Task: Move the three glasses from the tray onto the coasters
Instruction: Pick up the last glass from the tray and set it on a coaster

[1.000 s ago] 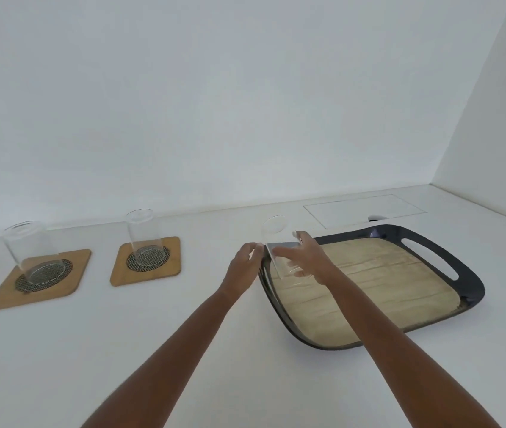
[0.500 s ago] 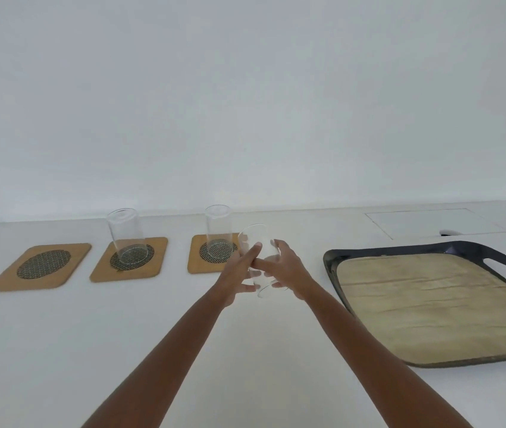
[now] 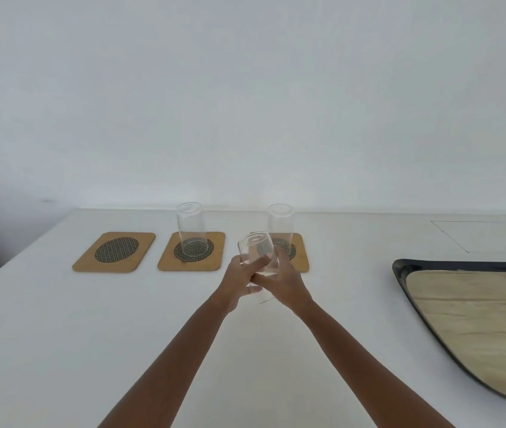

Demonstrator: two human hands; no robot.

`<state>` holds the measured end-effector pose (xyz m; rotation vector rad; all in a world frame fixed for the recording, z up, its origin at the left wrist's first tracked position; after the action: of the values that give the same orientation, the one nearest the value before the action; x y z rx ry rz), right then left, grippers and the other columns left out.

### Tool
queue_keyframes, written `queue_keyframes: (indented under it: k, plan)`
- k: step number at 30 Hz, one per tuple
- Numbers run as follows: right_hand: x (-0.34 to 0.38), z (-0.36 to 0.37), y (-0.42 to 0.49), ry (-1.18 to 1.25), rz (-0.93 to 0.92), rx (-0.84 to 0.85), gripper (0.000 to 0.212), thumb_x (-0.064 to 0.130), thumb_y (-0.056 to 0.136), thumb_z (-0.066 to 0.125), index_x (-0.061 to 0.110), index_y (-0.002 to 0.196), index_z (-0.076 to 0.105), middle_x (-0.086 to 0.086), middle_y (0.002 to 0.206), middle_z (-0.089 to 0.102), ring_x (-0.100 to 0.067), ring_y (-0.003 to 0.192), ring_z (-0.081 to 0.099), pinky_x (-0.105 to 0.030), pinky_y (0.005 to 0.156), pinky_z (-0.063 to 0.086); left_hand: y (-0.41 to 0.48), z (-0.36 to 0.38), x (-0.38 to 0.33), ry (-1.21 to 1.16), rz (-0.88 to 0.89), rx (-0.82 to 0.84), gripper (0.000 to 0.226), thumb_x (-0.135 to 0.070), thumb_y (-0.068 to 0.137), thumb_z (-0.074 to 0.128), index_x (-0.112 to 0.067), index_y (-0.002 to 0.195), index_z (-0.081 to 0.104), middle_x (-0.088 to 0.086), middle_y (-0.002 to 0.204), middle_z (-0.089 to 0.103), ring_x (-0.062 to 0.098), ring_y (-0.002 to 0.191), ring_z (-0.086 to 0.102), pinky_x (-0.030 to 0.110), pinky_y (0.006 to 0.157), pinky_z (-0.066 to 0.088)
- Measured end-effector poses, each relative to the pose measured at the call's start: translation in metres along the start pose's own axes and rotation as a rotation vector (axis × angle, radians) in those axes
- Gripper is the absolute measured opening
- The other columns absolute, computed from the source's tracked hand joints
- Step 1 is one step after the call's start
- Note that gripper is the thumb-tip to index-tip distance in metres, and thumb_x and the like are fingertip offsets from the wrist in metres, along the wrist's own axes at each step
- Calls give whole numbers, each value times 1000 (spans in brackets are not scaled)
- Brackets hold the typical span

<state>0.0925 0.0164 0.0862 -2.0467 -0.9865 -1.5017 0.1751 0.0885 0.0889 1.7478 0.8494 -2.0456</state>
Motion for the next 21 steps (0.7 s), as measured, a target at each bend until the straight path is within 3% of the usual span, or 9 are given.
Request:
queue_keyframes:
  k: [2,6,8,12,15,18,21]
  plan:
    - [2,14,2,7,-6,15,67,28,70,77,22,126,41,0,116,62,-17,109,57,-32,87,48,0,-14,0,-12,5,-48,61,-26,83,66,-4,132,39,21,130,55,29,113,59,47,99,48]
    - [6,41,7,5,-46,28,72,31,72,73,21,133,34,-2,127,54,-16,118,50,-21,80,44,-1,-41,-1,-19,56,-103,68,-24,76,74,-6,131,39,18,126,57,25,99,61,40,89,53]
    - [6,55,10,5,-46,41,75,29,78,71,18,138,28,-4,131,51,-17,120,50,-23,84,47,-1,-56,-1,-12,89,-139,60,-22,78,72,-5,128,42,15,117,59,24,94,60,35,81,54]
    - [4,80,12,-28,11,81,78,41,76,70,23,138,27,0,119,51,-18,101,59,-21,76,41,1,-89,-2,-1,180,-188,44,-20,79,70,-8,119,53,14,108,64,27,97,63,32,72,54]
    - [-1,99,13,-56,15,115,71,45,76,70,24,134,34,4,115,52,-16,98,59,-22,79,41,4,-114,-5,4,224,-231,27,-18,78,71,-20,100,56,2,94,67,16,84,67,23,61,52]
    - [-8,116,14,-70,28,121,59,48,76,68,29,126,41,1,116,57,-16,100,61,-20,76,45,11,-140,-6,5,226,-314,41,-18,75,74,-16,107,49,4,102,63,17,89,64,26,69,52]
    - [-15,127,15,-136,24,131,52,48,84,58,26,128,42,-4,122,58,-17,108,58,-27,90,44,17,-163,-9,55,252,-383,59,-20,75,75,-8,122,41,7,107,59,19,93,60,32,80,50]
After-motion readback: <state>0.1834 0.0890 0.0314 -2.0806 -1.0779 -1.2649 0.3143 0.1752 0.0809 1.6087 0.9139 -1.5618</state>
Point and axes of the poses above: each hand's wrist, its own y-axis towards the middle knuckle, its own z-axis out of the palm, x = y × z, the point moved 2 cm from there along y, towards the middle knuckle
